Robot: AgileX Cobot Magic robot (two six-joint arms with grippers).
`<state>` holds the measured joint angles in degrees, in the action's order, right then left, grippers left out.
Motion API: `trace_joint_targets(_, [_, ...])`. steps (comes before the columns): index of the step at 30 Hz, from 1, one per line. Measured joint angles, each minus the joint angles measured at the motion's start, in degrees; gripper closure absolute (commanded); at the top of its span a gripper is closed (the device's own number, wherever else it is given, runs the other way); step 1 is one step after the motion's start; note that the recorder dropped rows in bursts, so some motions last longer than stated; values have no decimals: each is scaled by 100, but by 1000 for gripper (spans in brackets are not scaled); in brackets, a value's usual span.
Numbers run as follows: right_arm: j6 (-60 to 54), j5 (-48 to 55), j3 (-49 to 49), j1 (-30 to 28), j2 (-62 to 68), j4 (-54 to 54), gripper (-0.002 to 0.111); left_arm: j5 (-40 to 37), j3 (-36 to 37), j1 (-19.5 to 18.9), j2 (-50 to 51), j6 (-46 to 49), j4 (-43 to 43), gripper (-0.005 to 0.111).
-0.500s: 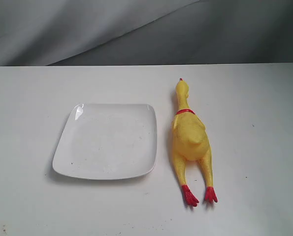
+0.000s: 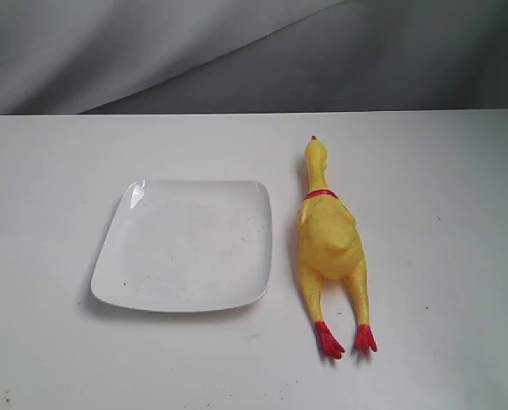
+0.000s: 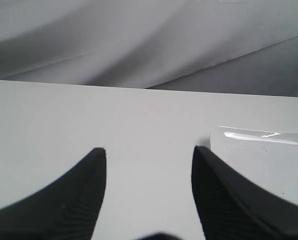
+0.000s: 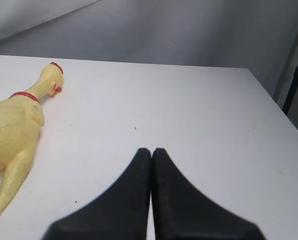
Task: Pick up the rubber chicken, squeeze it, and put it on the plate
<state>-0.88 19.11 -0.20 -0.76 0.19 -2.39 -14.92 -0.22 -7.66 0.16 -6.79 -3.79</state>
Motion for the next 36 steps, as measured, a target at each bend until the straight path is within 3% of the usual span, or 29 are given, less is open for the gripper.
trace_joint_targets(5, [0,-591,0,0,0,0,108,0,0,0,0,0,0,56])
trace_joint_targets(15, [0,-3374,0,0,0,0,108,0,0,0,0,0,0,56])
trace_joint_targets(25, [133,-4394,0,0,-9,0,108,0,0,0,0,0,0,56])
trace_joint_targets(36, [3327,-5956,0,0,-19,11,108,0,0,0,0,0,0,56])
